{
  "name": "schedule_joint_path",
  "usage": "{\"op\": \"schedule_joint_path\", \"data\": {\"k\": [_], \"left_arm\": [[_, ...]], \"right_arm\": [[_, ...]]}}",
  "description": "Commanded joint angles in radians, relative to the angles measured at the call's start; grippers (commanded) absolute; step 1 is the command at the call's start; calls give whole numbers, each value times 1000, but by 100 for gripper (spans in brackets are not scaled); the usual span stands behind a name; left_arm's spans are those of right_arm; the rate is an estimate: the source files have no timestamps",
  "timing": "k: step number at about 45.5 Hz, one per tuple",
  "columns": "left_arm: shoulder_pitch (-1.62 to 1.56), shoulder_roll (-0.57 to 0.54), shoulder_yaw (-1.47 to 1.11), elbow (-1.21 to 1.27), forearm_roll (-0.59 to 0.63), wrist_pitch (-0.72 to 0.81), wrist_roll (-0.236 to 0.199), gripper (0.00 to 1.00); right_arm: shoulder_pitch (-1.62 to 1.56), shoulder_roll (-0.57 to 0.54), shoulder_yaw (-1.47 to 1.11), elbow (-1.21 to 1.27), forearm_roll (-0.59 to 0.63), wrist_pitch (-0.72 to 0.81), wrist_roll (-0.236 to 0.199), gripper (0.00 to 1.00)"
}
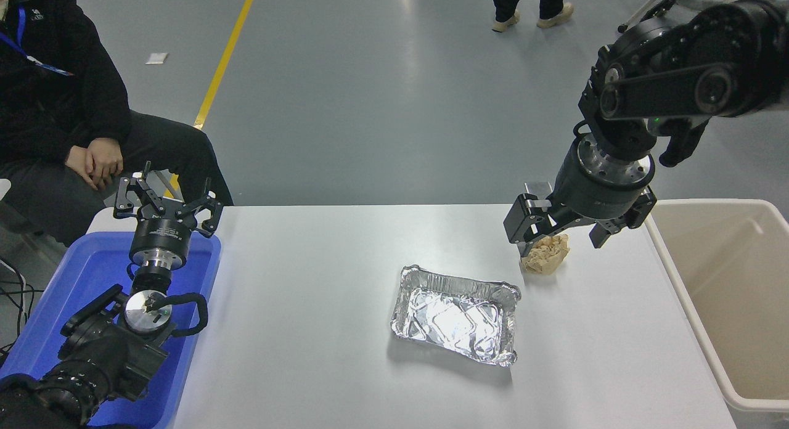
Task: Pick up foil plate and place in dustbin
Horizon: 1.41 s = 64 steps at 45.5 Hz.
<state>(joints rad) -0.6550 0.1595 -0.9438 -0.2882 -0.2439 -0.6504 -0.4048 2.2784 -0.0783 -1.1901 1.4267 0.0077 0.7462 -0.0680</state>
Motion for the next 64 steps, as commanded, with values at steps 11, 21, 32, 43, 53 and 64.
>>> {"op": "schedule_joint_path", "data": {"k": [11,21,32,43,53,64], "left_arm": [[0,0,0,1,0,0,0,99],[0,0,-1,0,0,0,0,99],[0,0,0,0,0,0,0,99],[0,2,0,0,0,0,0,99],[0,0,0,0,0,0,0,99],[0,2,-1,0,0,-2,0,99]], "right_arm": [[-43,20,47,-63,0,-7,0,100],[-99,20,50,-110,-2,-28,0,100],[-217,15,86,-196,-60,-99,0,100],[-349,-32,122,-264,-140,-133,0,100],[-462,-75,139,-298,-204,-169,0,100],[-560,-115,175,-321,-250,-228,-1,100]]}}
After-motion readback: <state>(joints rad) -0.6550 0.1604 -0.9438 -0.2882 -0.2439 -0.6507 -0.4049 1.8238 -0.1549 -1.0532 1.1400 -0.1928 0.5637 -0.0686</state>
